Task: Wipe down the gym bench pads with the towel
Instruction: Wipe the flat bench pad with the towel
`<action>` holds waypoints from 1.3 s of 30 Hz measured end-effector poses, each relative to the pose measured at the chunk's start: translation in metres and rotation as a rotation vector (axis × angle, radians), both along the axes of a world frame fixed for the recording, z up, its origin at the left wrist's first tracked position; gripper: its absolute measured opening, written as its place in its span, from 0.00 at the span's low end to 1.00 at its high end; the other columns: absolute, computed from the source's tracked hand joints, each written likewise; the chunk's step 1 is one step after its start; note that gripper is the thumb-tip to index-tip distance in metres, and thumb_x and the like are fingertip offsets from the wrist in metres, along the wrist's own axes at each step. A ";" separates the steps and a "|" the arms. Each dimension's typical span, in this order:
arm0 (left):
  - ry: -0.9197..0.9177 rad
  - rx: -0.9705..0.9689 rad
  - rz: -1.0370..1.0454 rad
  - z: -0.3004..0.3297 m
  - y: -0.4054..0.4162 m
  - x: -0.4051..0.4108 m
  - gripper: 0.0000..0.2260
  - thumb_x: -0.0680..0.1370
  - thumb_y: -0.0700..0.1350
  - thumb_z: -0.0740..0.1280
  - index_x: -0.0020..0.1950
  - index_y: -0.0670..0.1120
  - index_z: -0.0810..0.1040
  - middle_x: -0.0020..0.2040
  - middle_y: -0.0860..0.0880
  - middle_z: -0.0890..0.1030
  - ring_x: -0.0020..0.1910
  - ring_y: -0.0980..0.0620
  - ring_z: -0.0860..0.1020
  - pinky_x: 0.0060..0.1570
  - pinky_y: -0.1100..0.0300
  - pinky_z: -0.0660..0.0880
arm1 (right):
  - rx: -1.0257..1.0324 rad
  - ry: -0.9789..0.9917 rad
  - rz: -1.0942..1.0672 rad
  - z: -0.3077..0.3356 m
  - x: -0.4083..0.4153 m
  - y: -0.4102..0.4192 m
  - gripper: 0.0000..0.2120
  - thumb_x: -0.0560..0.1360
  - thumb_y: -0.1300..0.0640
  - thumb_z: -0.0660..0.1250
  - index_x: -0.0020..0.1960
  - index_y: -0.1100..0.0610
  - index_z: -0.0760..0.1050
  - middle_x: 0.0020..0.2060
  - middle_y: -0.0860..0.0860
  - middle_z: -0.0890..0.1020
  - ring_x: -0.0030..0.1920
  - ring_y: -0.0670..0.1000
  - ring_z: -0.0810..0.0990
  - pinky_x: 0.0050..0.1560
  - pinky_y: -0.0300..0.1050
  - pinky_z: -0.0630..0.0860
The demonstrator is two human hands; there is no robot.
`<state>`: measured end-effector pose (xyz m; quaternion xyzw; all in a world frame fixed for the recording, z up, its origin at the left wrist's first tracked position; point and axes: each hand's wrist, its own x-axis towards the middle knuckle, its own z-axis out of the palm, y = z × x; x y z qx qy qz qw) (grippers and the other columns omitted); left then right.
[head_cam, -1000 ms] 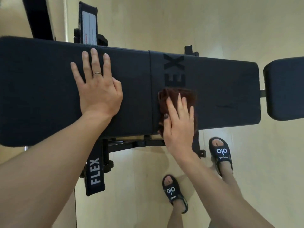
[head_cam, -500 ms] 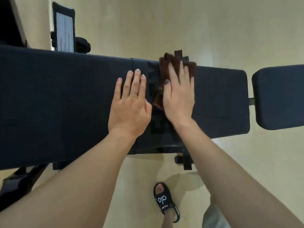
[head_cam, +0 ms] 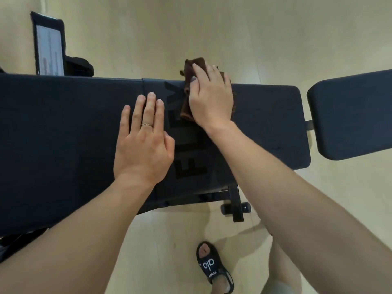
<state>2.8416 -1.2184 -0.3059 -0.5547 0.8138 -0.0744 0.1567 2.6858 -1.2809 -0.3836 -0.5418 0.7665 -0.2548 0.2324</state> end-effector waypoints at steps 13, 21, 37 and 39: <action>-0.029 -0.085 0.219 -0.028 0.000 -0.063 0.33 0.84 0.58 0.52 0.81 0.36 0.54 0.81 0.31 0.54 0.82 0.31 0.49 0.79 0.32 0.50 | -0.063 0.061 0.019 -0.049 -0.078 0.041 0.26 0.84 0.50 0.51 0.81 0.48 0.66 0.81 0.53 0.66 0.83 0.55 0.60 0.84 0.55 0.53; -0.038 -0.107 0.206 -0.032 0.001 -0.063 0.34 0.83 0.58 0.51 0.82 0.36 0.53 0.81 0.31 0.54 0.82 0.31 0.50 0.79 0.32 0.51 | 0.138 0.016 -0.314 -0.065 -0.109 0.065 0.27 0.84 0.52 0.50 0.83 0.50 0.63 0.83 0.55 0.61 0.84 0.57 0.56 0.83 0.60 0.53; 0.001 -0.164 0.184 -0.037 0.003 -0.062 0.32 0.84 0.55 0.53 0.81 0.35 0.54 0.80 0.29 0.54 0.81 0.30 0.51 0.79 0.31 0.50 | -0.066 -0.012 -0.116 -0.032 -0.025 0.137 0.25 0.85 0.52 0.55 0.82 0.49 0.64 0.82 0.53 0.64 0.83 0.56 0.59 0.83 0.59 0.56; 0.062 -0.141 0.164 -0.039 0.008 -0.070 0.30 0.84 0.52 0.54 0.81 0.36 0.55 0.81 0.29 0.53 0.82 0.31 0.50 0.80 0.33 0.49 | -0.075 -0.040 -0.080 -0.032 -0.016 0.186 0.24 0.85 0.53 0.56 0.81 0.49 0.65 0.82 0.52 0.65 0.84 0.54 0.58 0.83 0.58 0.54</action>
